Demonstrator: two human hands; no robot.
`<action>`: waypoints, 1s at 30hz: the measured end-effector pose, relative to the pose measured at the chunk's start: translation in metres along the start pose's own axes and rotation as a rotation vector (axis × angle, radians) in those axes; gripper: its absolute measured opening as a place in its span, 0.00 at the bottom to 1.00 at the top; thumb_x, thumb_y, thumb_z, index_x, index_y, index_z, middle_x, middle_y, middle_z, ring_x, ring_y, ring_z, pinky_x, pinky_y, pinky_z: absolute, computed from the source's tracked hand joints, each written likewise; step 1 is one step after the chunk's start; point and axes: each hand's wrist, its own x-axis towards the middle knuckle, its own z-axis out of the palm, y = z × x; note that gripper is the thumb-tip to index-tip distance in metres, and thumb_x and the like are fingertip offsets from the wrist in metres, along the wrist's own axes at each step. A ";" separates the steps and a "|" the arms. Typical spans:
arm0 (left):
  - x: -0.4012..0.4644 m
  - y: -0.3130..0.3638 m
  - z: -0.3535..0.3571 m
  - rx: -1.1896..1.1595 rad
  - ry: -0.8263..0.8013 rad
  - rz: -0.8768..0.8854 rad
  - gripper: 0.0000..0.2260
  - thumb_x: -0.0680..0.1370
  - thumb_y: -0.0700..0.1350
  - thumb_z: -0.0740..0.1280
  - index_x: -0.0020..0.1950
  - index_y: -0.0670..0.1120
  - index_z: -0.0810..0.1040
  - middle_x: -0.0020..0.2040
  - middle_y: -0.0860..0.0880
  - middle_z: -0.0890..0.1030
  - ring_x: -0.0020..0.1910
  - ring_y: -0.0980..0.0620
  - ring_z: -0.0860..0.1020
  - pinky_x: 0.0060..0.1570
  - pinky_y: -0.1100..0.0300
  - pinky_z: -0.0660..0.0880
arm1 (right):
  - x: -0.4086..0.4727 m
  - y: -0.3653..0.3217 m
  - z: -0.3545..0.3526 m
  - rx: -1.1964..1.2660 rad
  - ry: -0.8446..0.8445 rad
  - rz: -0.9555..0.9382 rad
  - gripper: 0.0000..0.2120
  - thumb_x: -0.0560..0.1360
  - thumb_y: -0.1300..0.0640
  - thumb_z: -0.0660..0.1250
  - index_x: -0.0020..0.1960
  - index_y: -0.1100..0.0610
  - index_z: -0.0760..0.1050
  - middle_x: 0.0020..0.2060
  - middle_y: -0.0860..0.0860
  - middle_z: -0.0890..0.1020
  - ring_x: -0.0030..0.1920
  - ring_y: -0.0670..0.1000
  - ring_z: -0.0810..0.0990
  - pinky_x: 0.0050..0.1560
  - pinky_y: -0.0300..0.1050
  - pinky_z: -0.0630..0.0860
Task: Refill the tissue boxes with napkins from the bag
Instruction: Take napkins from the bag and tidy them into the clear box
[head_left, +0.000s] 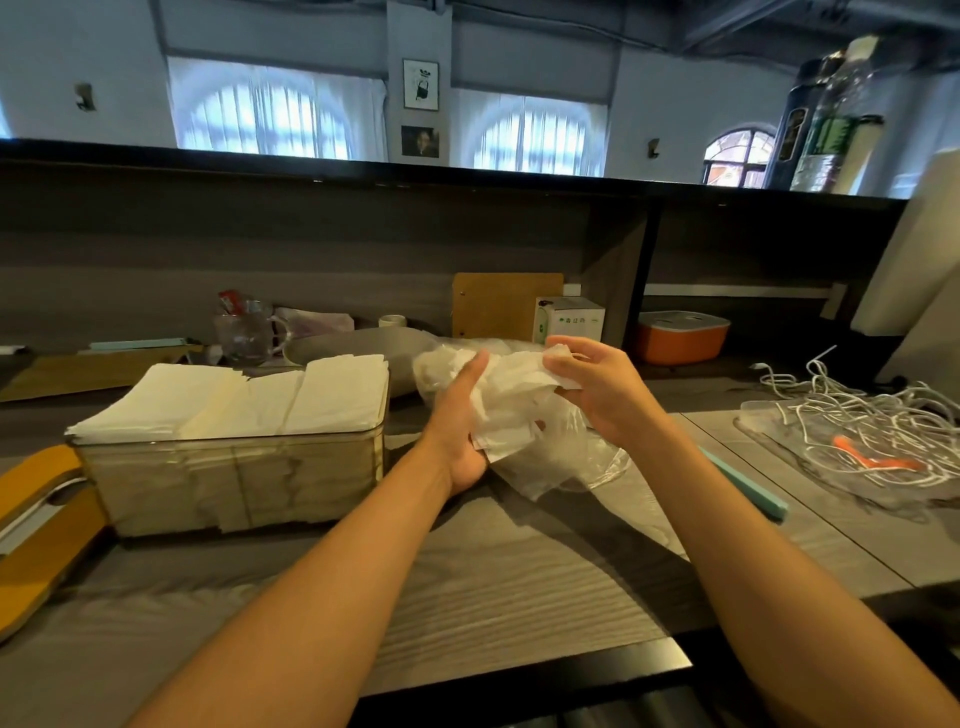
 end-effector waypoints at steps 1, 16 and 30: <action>0.000 -0.001 0.000 0.064 0.012 0.003 0.19 0.78 0.56 0.68 0.64 0.47 0.78 0.56 0.42 0.84 0.57 0.41 0.82 0.60 0.43 0.77 | 0.000 -0.001 0.000 0.001 0.001 -0.004 0.12 0.75 0.62 0.71 0.58 0.54 0.80 0.54 0.56 0.83 0.56 0.56 0.82 0.53 0.49 0.81; 0.009 0.001 -0.006 0.100 0.312 0.017 0.10 0.78 0.42 0.70 0.59 0.44 0.78 0.51 0.44 0.83 0.47 0.44 0.82 0.40 0.53 0.80 | -0.003 -0.002 0.002 -0.831 -0.178 -0.720 0.17 0.72 0.53 0.74 0.60 0.45 0.78 0.64 0.44 0.75 0.68 0.48 0.66 0.67 0.45 0.65; 0.008 -0.004 -0.005 0.129 0.312 -0.011 0.19 0.82 0.52 0.63 0.72 0.47 0.71 0.60 0.43 0.80 0.53 0.41 0.80 0.42 0.48 0.81 | -0.004 -0.010 -0.001 -0.128 0.088 -0.365 0.04 0.77 0.58 0.69 0.47 0.53 0.83 0.47 0.48 0.83 0.50 0.47 0.81 0.53 0.43 0.79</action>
